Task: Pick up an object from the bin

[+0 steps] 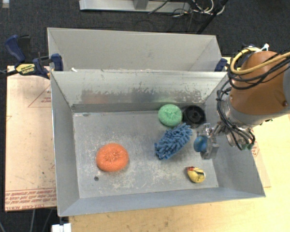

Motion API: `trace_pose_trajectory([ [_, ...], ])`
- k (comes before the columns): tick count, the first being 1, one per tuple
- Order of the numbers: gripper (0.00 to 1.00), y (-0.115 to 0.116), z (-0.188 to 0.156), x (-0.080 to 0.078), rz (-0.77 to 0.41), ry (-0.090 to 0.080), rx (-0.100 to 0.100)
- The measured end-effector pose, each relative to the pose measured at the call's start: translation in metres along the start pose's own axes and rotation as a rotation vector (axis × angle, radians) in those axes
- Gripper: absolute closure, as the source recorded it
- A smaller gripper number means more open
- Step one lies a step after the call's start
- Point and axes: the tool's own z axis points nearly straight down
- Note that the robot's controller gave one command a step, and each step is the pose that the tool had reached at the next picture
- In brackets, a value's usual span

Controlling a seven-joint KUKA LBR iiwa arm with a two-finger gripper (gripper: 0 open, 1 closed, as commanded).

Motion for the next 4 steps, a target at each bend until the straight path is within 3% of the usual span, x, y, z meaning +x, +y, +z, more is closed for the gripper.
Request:
trace_pose_trajectory([
  [2, 1.0, 0.0, -0.001, 0.001, 0.001, 0.003, -0.001],
  [3, 1.0, 0.005, 0.015, -0.056, -0.443, -0.002, -0.001],
  [4, 1.0, 0.004, 0.015, -0.056, -0.442, -0.003, -0.001],
])
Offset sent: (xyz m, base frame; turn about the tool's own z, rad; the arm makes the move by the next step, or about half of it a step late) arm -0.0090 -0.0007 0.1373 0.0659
